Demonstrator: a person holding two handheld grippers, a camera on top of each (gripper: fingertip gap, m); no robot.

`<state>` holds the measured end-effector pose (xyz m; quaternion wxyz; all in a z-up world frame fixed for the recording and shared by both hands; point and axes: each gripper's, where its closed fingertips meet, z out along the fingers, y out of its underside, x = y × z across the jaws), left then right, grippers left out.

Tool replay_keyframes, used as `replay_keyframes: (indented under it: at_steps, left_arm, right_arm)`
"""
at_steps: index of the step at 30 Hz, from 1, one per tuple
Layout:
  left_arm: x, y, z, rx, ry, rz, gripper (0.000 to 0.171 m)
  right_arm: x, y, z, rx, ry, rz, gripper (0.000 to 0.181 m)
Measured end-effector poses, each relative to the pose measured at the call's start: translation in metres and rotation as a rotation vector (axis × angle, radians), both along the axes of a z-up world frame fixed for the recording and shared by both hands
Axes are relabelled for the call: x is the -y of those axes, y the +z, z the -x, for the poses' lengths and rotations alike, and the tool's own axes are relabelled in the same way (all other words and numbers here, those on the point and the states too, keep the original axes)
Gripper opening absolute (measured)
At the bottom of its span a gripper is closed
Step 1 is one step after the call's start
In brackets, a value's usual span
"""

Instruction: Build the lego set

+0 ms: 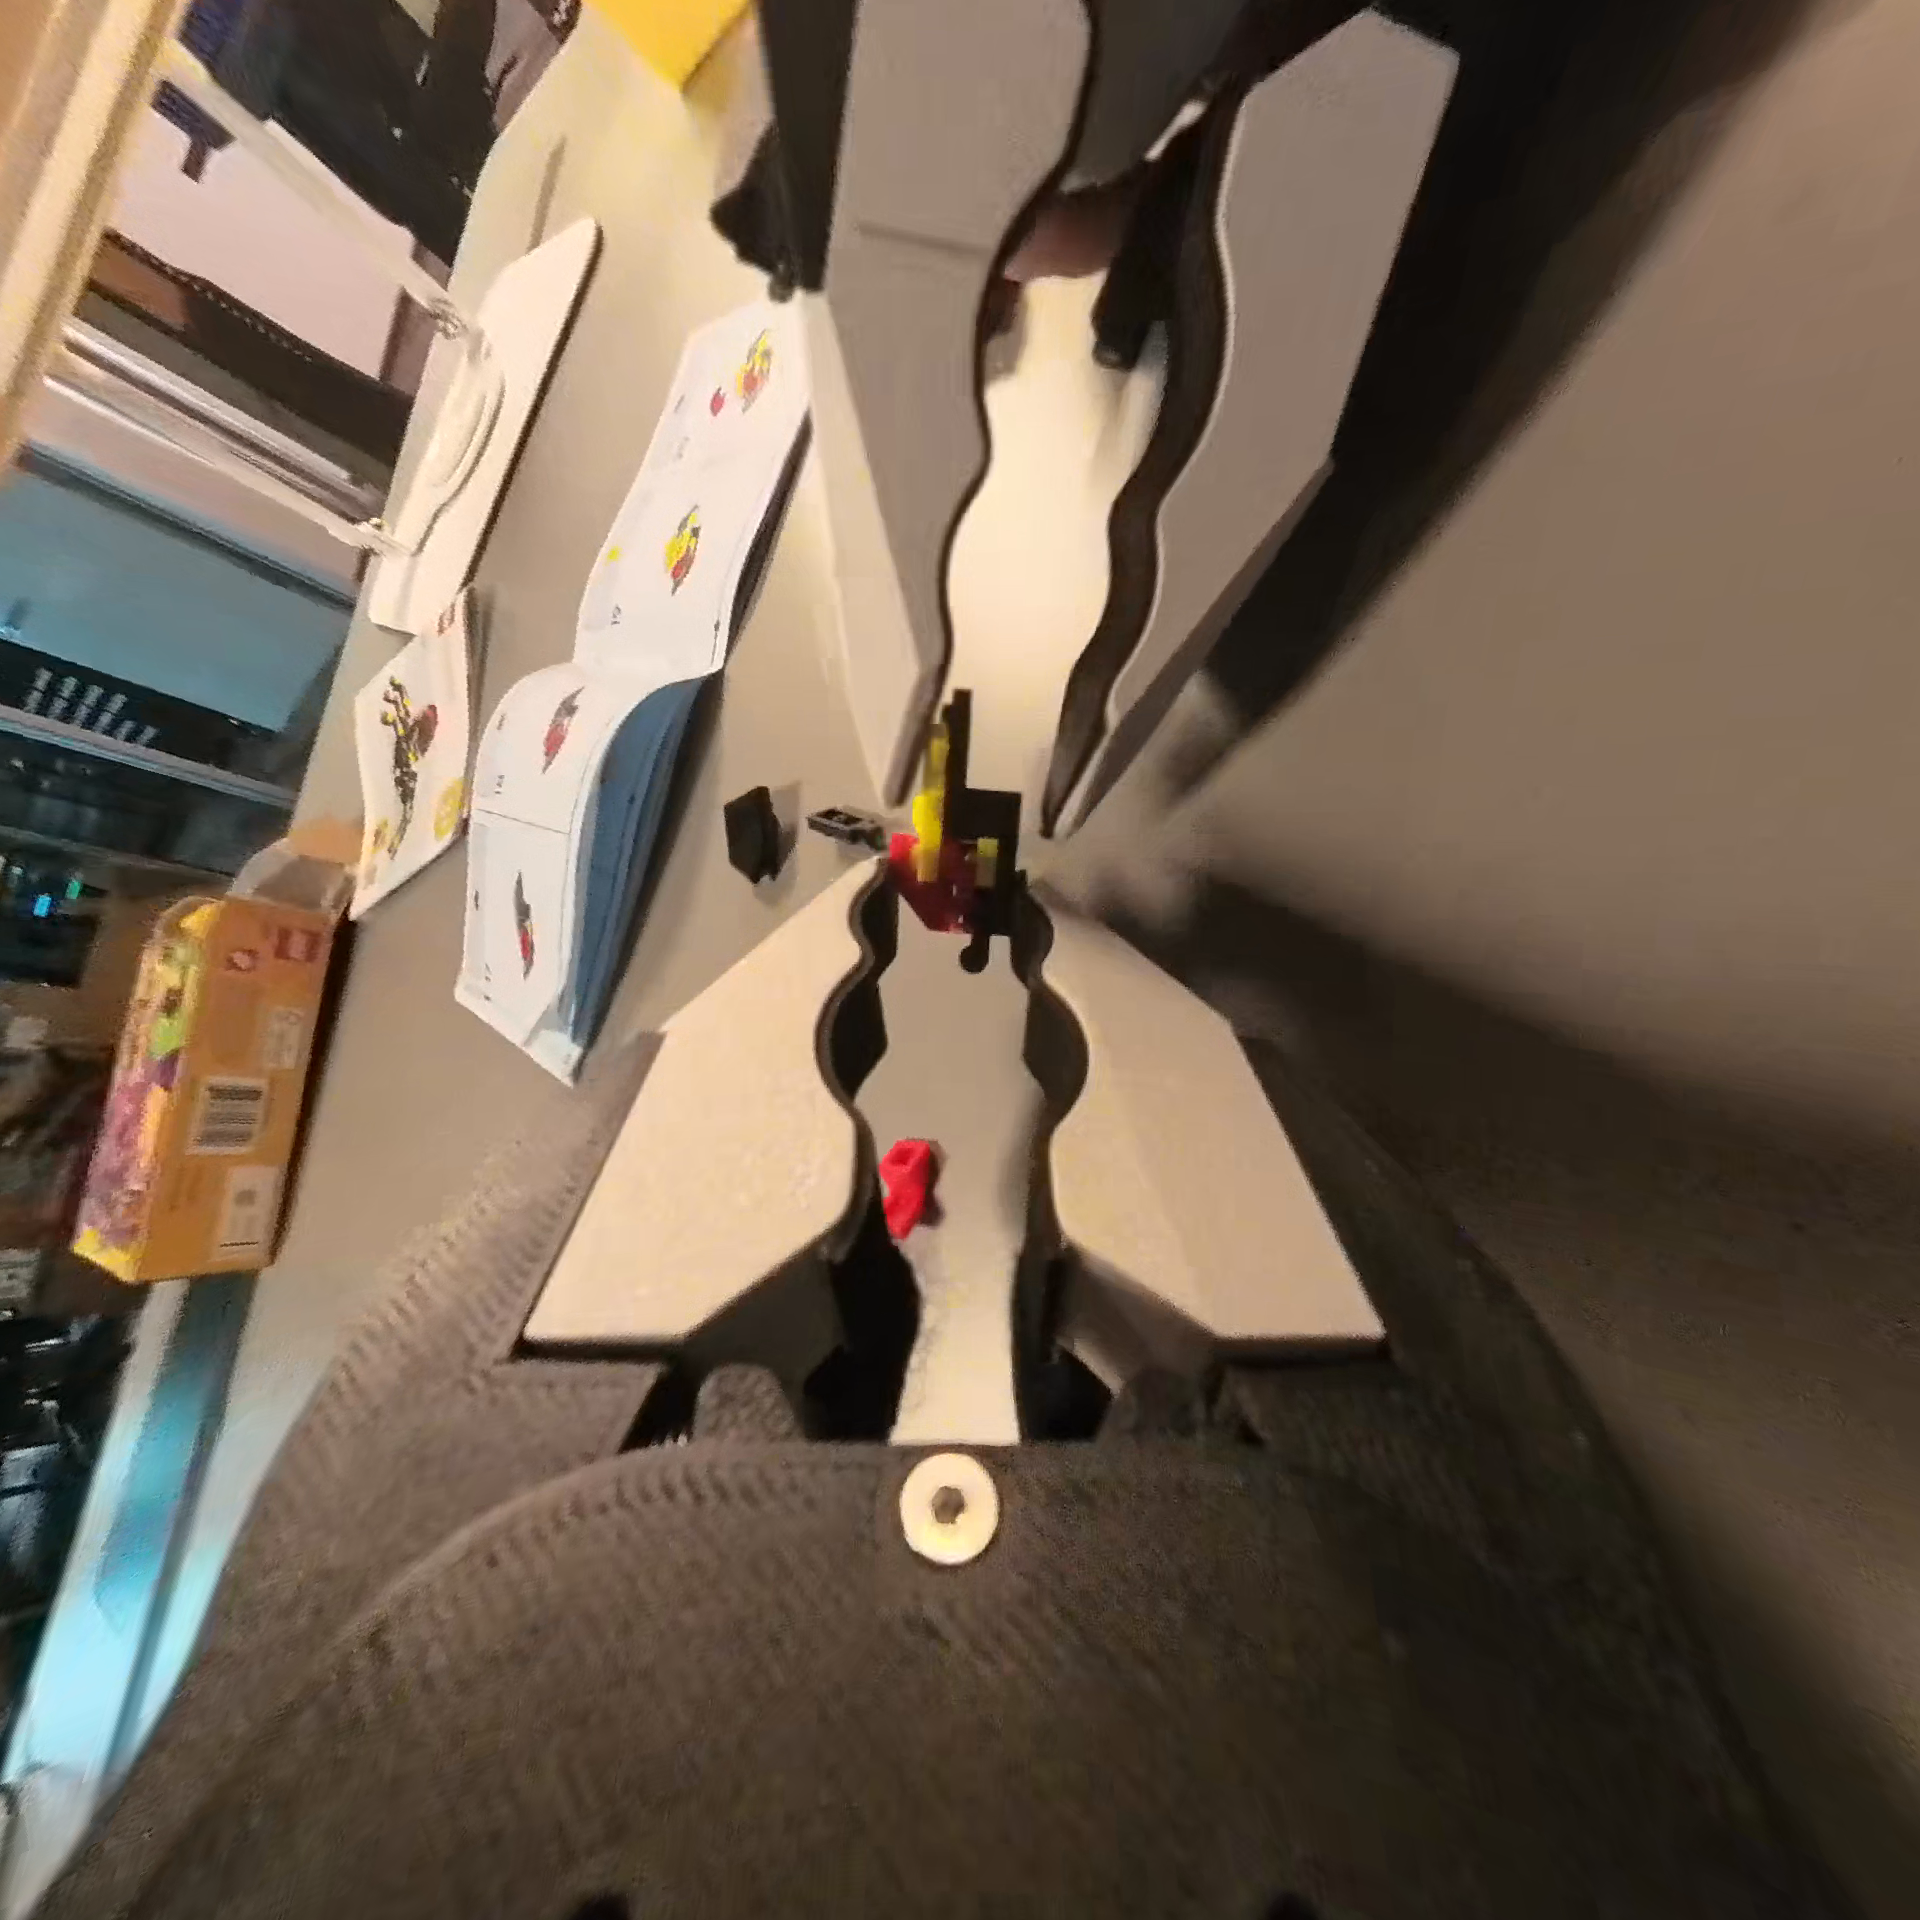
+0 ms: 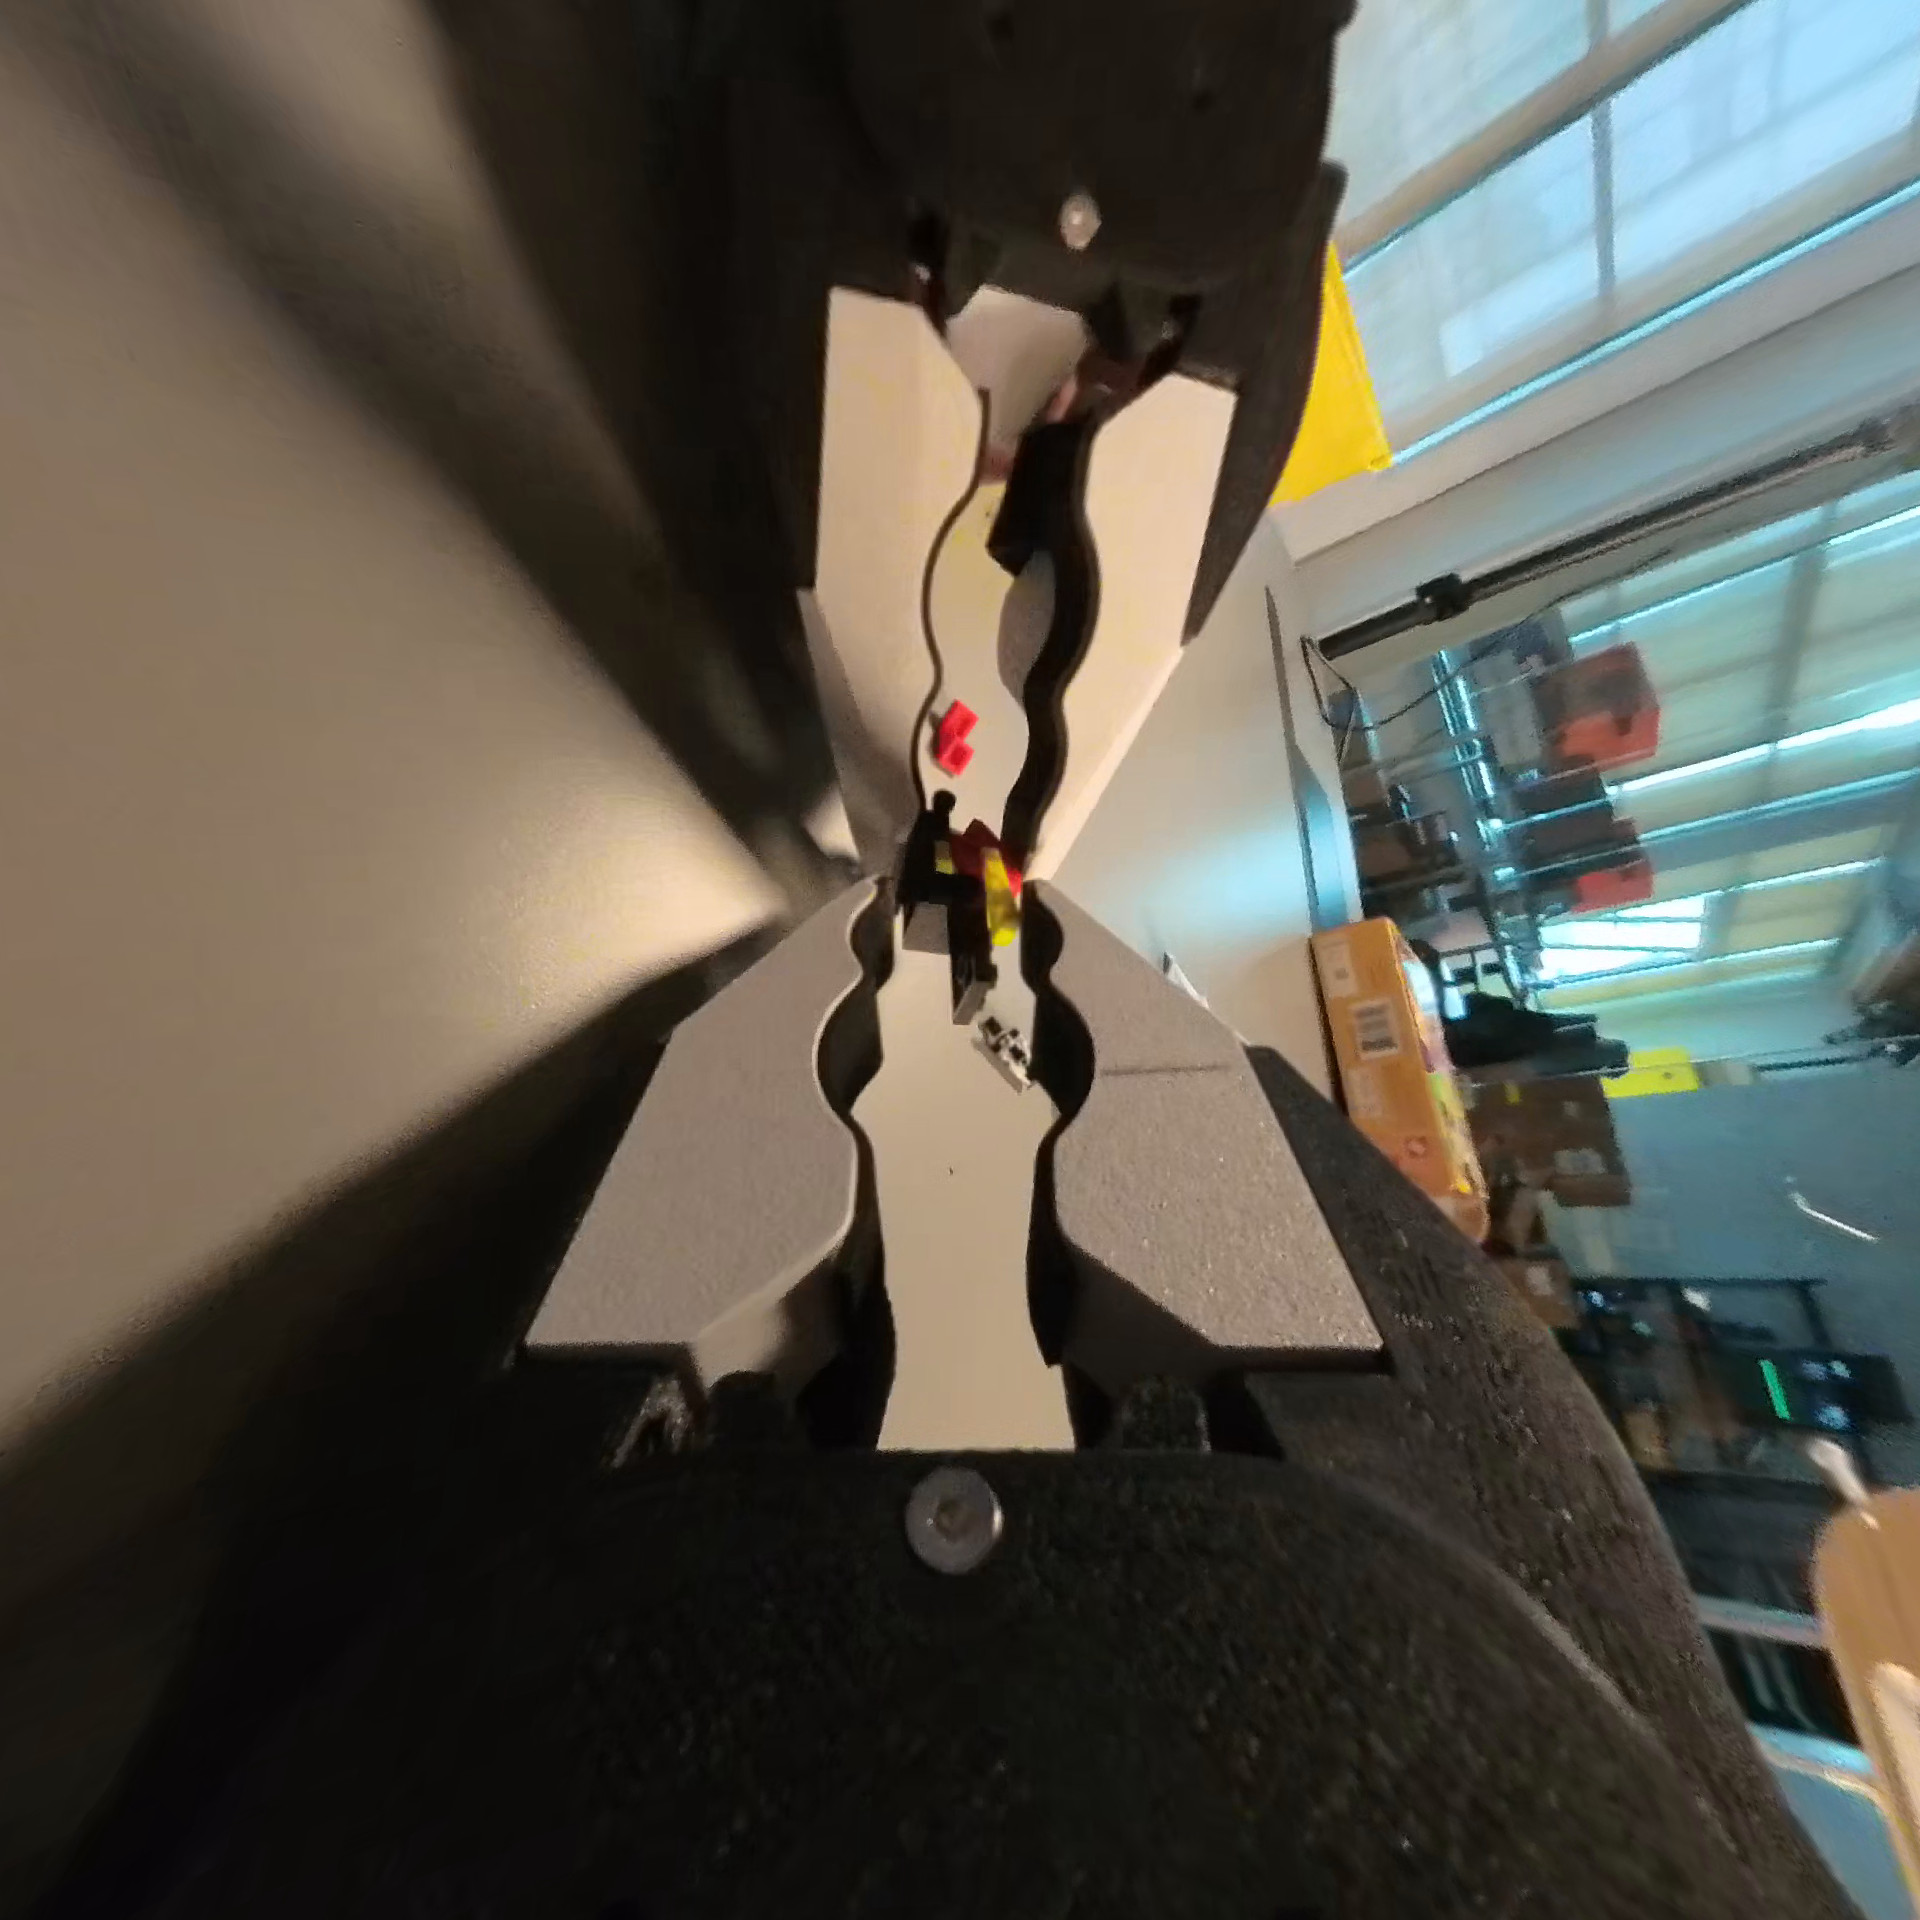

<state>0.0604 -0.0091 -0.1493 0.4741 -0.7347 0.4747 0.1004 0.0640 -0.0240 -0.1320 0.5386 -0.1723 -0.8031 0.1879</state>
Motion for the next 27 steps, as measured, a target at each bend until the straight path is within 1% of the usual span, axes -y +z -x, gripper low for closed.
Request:
replay_keyframes:
  at_steps: [3, 9, 14, 15, 16, 17, 19, 23, 27]
  left_arm:
    - [0.001, 0.000, 0.000, 0.020, 0.003, 0.019, 0.021]
    - [0.002, -0.001, -0.001, 0.061, 0.005, 0.051, 0.021]
    - [0.006, -0.001, -0.005, 0.167, 0.008, 0.142, 0.021]
    - [0.007, -0.002, -0.006, 0.186, 0.004, 0.161, 0.021]
    - [0.008, -0.003, -0.007, 0.200, -0.002, 0.179, 0.021]
    - [0.009, -0.002, -0.009, 0.211, -0.005, 0.186, 0.021]
    - [0.009, -0.003, -0.009, 0.215, -0.001, 0.193, 0.021]
    - [0.009, -0.003, -0.009, 0.212, -0.009, 0.196, 0.021]
    - [0.011, -0.003, -0.010, 0.195, -0.027, 0.188, 0.021]
  right_arm:
    - [-0.004, -0.001, 0.001, -0.014, -0.021, -0.059, 0.020]
    - [-0.003, 0.000, 0.002, 0.004, -0.016, -0.007, 0.021]
    - [0.003, -0.004, -0.001, 0.056, 0.017, 0.070, 0.034]
    - [0.003, -0.003, -0.001, 0.056, 0.018, 0.083, 0.032]
    - [0.003, -0.002, 0.000, 0.056, 0.015, 0.100, 0.024]
    - [0.003, -0.001, -0.001, 0.066, 0.018, 0.124, 0.022]
    - [0.003, -0.001, -0.001, 0.081, 0.016, 0.177, 0.021]
    - [0.006, -0.001, -0.001, 0.102, 0.021, 0.212, 0.019]
    - [0.007, -0.002, -0.002, 0.132, 0.024, 0.284, 0.017]
